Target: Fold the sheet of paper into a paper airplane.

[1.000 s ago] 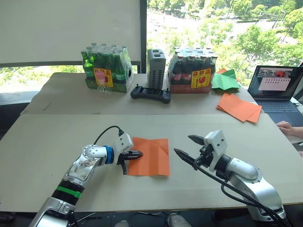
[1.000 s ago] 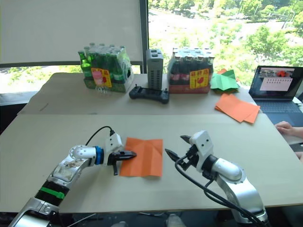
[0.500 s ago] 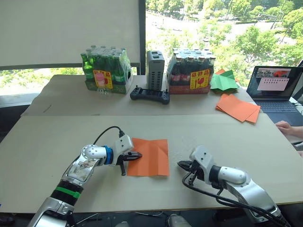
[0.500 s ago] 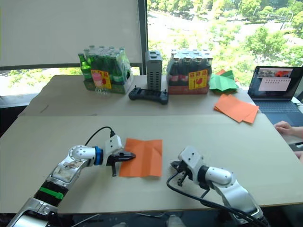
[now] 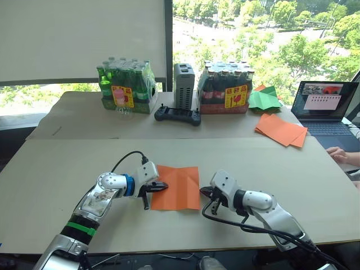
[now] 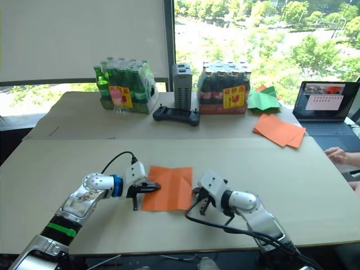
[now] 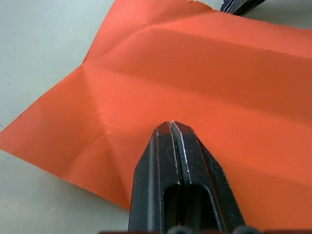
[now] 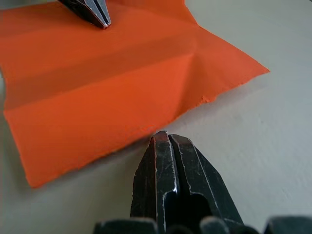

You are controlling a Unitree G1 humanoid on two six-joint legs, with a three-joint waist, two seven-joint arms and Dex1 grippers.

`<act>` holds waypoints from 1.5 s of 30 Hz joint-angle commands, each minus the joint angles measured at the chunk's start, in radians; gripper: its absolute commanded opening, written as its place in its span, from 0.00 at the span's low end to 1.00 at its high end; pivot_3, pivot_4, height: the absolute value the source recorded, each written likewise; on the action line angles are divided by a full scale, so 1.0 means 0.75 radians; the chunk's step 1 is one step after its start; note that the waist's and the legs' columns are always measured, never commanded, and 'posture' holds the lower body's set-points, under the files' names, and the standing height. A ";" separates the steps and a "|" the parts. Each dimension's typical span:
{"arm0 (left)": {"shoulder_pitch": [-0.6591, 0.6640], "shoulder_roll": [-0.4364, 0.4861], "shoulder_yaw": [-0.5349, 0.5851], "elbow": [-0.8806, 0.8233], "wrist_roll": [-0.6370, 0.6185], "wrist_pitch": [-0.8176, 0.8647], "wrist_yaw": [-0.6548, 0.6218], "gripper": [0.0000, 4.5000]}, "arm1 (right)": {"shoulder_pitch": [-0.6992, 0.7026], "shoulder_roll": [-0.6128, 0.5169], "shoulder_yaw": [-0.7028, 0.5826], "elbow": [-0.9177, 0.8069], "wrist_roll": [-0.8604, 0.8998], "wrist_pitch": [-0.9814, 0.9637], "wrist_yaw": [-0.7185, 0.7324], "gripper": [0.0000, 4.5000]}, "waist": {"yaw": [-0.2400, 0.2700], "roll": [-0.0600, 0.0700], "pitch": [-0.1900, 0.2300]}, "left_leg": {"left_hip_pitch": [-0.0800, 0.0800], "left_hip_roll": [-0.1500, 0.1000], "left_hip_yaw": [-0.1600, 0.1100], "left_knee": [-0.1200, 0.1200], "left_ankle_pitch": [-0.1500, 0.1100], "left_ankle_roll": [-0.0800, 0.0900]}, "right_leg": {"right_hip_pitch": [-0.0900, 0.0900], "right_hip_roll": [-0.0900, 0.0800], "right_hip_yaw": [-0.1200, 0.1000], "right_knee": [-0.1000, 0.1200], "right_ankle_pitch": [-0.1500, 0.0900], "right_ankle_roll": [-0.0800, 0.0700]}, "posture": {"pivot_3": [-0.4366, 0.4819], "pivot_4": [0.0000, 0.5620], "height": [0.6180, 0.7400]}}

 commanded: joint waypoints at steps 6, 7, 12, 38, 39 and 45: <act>0.036 0.004 -0.054 0.048 0.061 0.027 -0.015 0.00 | -0.002 0.087 -0.085 -0.048 0.097 0.013 0.008 0.02 | 0.001 0.000 0.000 | 0.000 0.000 0.000 0.000 0.000 0.000 | -0.001 0.000 0.000 0.000 0.000 0.000 | 0.48 0.27 0.94; 0.036 0.003 -0.053 0.048 0.062 0.026 -0.014 0.00 | -0.006 0.099 -0.095 -0.058 0.116 0.016 0.012 0.02 | 0.001 0.000 0.000 | 0.000 0.000 0.000 0.000 0.000 0.000 | -0.001 0.000 0.000 0.000 0.000 0.000 | 0.48 0.27 0.94; 0.033 0.001 -0.054 0.051 0.067 0.022 -0.011 0.00 | -0.039 0.180 -0.131 -0.089 0.201 0.055 -0.001 0.02 | 0.001 0.000 0.000 | 0.000 0.000 0.000 -0.001 0.000 0.000 | -0.001 0.000 0.000 0.000 0.000 0.000 | 0.48 0.27 0.94; 0.048 0.079 0.097 -0.076 0.009 0.119 0.033 0.00 | -0.181 0.419 0.109 0.288 0.035 0.006 -0.054 0.02 | -0.018 0.000 0.000 | -0.001 0.001 -0.001 -0.002 0.000 0.000 | -0.003 0.000 -0.001 0.000 0.000 -0.002 | 0.48 0.27 0.94; 0.055 0.089 0.117 -0.097 -0.004 0.140 0.035 0.00 | -0.184 0.420 0.113 0.302 0.027 0.005 -0.054 0.02 | -0.022 0.000 0.000 | -0.001 0.001 -0.001 -0.002 0.000 0.000 | -0.003 0.000 -0.001 0.000 0.000 -0.002 | 0.48 0.27 0.94; 0.037 0.148 0.302 -0.247 -0.151 0.300 0.043 0.00 | -0.190 0.422 0.113 0.347 0.008 -0.010 -0.035 0.02 | -0.031 -0.001 0.001 | -0.003 0.002 -0.003 -0.003 0.000 0.000 | -0.005 0.001 -0.002 0.001 0.000 -0.002 | 0.48 0.27 0.94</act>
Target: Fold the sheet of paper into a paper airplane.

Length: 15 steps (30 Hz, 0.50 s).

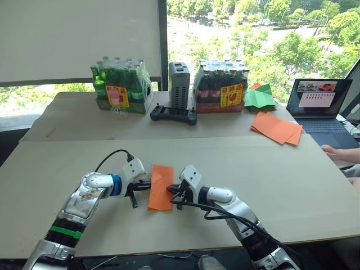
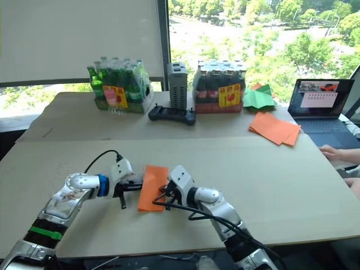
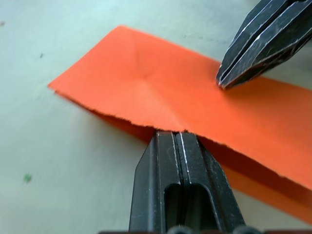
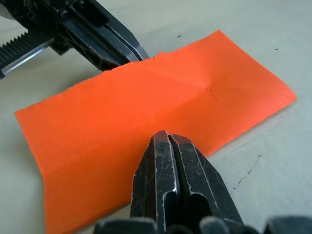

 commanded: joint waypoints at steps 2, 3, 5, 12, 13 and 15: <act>-0.062 -0.005 0.135 -0.124 -0.154 0.108 0.001 0.00 | -0.006 -0.003 0.011 0.033 -0.017 -0.001 0.016 0.02 | 0.001 0.000 0.000 | 0.000 0.000 0.000 0.000 0.000 0.000 | 0.000 0.000 0.000 0.000 0.000 0.000 | 0.48 0.27 0.94; -0.068 -0.013 0.146 -0.134 -0.179 0.129 -0.001 0.00 | -0.008 -0.003 0.010 0.033 -0.017 0.000 0.019 0.02 | 0.003 0.000 0.000 | 0.000 0.000 0.000 0.000 0.000 0.000 | 0.000 -0.001 0.000 0.000 0.000 0.000 | 0.48 0.27 0.94; -0.058 -0.035 0.133 -0.147 -0.199 0.132 -0.008 0.00 | -0.011 -0.008 0.012 0.032 -0.020 -0.002 0.026 0.02 | 0.002 0.000 0.000 | -0.001 -0.001 0.000 0.000 0.000 0.000 | 0.000 -0.001 0.000 -0.001 0.000 0.000 | 0.48 0.27 0.94; 0.032 -0.083 -0.004 -0.063 -0.126 0.039 -0.015 0.00 | -0.009 -0.017 0.008 0.011 -0.026 0.010 0.035 0.02 | 0.002 0.000 0.000 | -0.001 -0.001 0.000 -0.001 0.000 0.000 | 0.000 -0.001 0.000 -0.001 0.001 -0.002 | 0.48 0.27 0.94; 0.043 -0.085 -0.019 -0.041 -0.111 0.020 -0.015 0.00 | -0.009 -0.018 0.008 0.008 -0.027 0.012 0.035 0.02 | 0.001 0.000 0.000 | -0.001 -0.001 0.000 -0.001 0.000 0.000 | 0.000 -0.001 0.000 -0.001 0.001 -0.002 | 0.48 0.27 0.94; 0.058 -0.080 -0.049 -0.005 -0.077 -0.019 -0.015 0.00 | -0.008 -0.022 0.005 -0.001 -0.028 0.015 0.038 0.02 | 0.002 0.000 0.000 | -0.001 -0.001 0.000 -0.001 0.000 0.000 | 0.000 -0.001 0.000 -0.001 0.000 -0.002 | 0.48 0.27 0.94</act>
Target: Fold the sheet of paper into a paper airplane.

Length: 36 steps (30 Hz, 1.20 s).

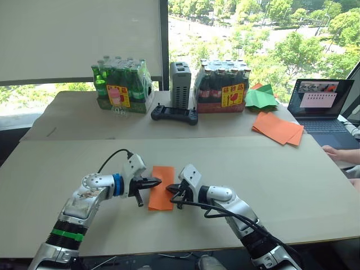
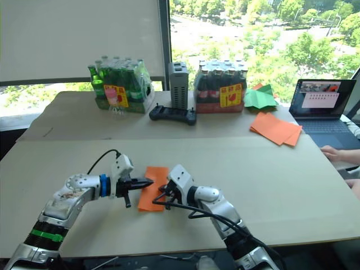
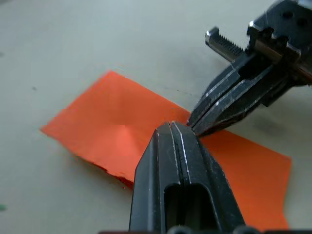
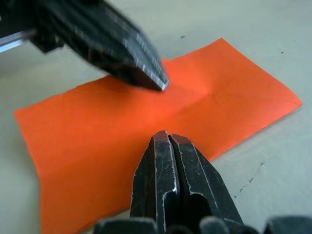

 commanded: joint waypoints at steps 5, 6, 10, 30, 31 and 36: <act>0.028 0.027 -0.071 0.053 0.102 -0.131 -0.021 0.00 | 0.002 -0.035 -0.018 -0.064 0.000 0.019 0.015 0.02 | 0.003 0.000 0.000 | 0.000 0.000 0.000 0.000 0.000 0.000 | 0.001 0.000 0.000 0.000 0.000 0.000 | 0.48 0.27 0.94; 0.030 0.028 -0.073 0.056 0.105 -0.137 -0.022 0.00 | 0.000 -0.043 -0.024 -0.076 0.009 0.019 0.026 0.02 | 0.003 0.000 0.000 | 0.000 0.000 0.000 0.000 0.000 0.000 | 0.001 0.000 0.000 0.000 0.000 0.000 | 0.48 0.27 0.94; 0.035 0.037 -0.081 0.060 0.121 -0.159 -0.031 0.00 | -0.006 -0.073 -0.016 -0.079 0.014 0.029 0.059 0.02 | 0.003 0.000 0.000 | 0.000 0.000 0.000 0.000 0.000 0.000 | 0.001 0.000 0.000 -0.001 -0.001 0.000 | 0.48 0.27 0.94; 0.029 0.040 -0.067 0.054 0.125 -0.170 -0.030 0.00 | -0.308 -0.028 -0.063 0.484 -0.045 -0.170 0.078 0.02 | 0.000 0.000 0.000 | 0.002 0.000 0.000 0.000 0.000 0.000 | 0.002 0.000 0.000 0.000 0.000 0.000 | 0.48 0.27 0.94; 0.028 0.041 -0.066 0.056 0.127 -0.172 -0.029 0.00 | -0.329 -0.021 -0.065 0.515 -0.045 -0.187 0.080 0.02 | 0.000 0.000 0.000 | 0.002 0.000 0.000 0.000 0.000 0.000 | 0.002 0.000 0.000 0.000 0.000 0.000 | 0.48 0.27 0.94; 0.028 0.043 -0.065 0.052 0.128 -0.173 -0.029 0.00 | -0.394 0.014 -0.074 0.615 -0.058 -0.248 0.095 0.02 | -0.001 0.000 0.000 | 0.002 0.000 0.000 0.000 0.000 0.000 | 0.002 0.000 0.000 0.000 0.000 -0.001 | 0.48 0.27 0.94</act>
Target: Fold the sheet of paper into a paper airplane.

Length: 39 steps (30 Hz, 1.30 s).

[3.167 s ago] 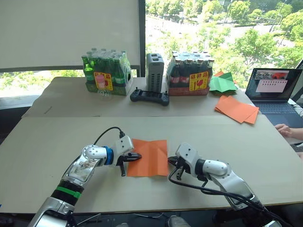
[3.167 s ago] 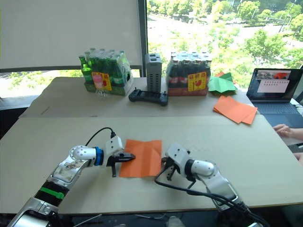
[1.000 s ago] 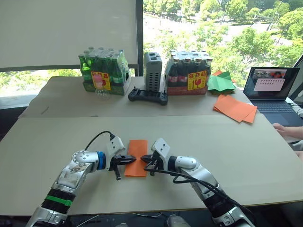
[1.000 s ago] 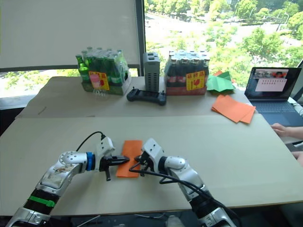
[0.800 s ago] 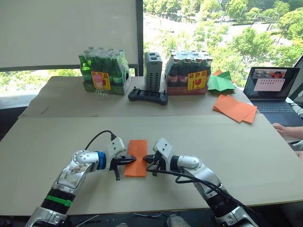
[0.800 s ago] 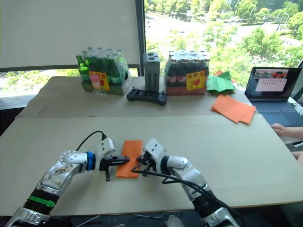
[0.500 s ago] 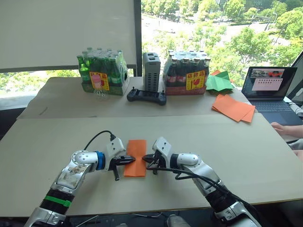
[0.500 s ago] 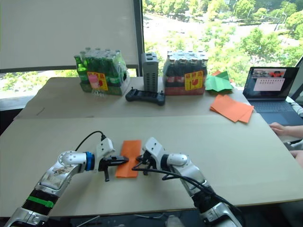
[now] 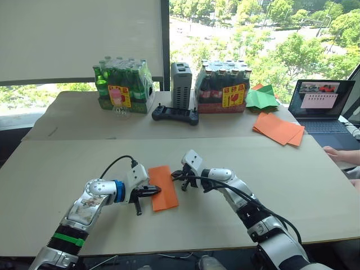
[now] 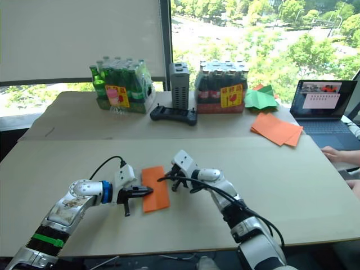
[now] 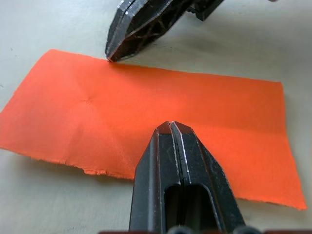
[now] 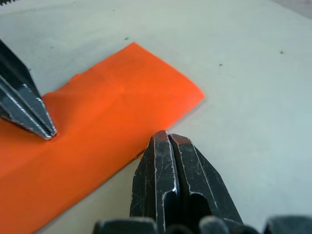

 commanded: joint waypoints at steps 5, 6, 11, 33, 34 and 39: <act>0.014 0.014 -0.017 0.024 0.032 0.002 0.000 0.00 | -0.059 0.057 -0.022 0.126 -0.038 -0.065 -0.009 0.02 | -0.003 0.000 0.000 | 0.000 0.000 0.000 0.000 0.000 0.000 | 0.000 0.000 0.000 0.000 0.000 0.000 | 0.48 0.27 0.94; 0.015 0.015 -0.017 0.022 0.033 0.001 0.000 0.00 | -0.069 0.064 -0.029 0.139 -0.039 -0.075 -0.016 0.02 | -0.004 0.000 0.000 | 0.000 0.000 0.000 0.000 0.000 0.000 | 0.000 0.000 0.000 0.000 0.000 0.000 | 0.48 0.27 0.94; 0.020 0.017 -0.016 0.017 0.033 0.001 -0.001 0.00 | -0.107 0.087 -0.105 0.133 -0.003 -0.147 -0.028 0.02 | -0.002 0.001 0.001 | -0.001 0.000 0.000 0.000 0.000 0.000 | -0.001 0.000 0.000 0.000 0.000 -0.001 | 0.48 0.27 0.94; 0.040 0.027 -0.015 -0.009 0.029 0.009 -0.001 0.00 | -0.142 0.178 -0.052 0.380 -0.160 -0.132 -0.054 0.02 | -0.003 0.002 0.001 | 0.000 0.000 0.000 -0.004 0.000 0.000 | -0.002 -0.001 0.000 0.000 0.000 -0.002 | 0.48 0.27 0.94; 0.039 0.027 -0.016 -0.009 0.030 0.010 -0.001 0.00 | -0.126 0.174 -0.047 0.359 -0.157 -0.124 -0.039 0.02 | -0.003 0.002 0.001 | 0.000 0.000 0.000 -0.004 0.000 0.000 | -0.002 -0.001 0.000 0.000 0.000 -0.002 | 0.48 0.27 0.94; 0.030 0.024 -0.020 0.001 0.032 0.008 -0.002 0.00 | -0.038 0.150 -0.019 0.233 -0.154 -0.075 0.007 0.02 | -0.003 0.002 0.001 | 0.000 0.000 0.000 -0.004 0.000 0.000 | -0.001 -0.001 0.000 0.000 0.000 -0.002 | 0.48 0.27 0.94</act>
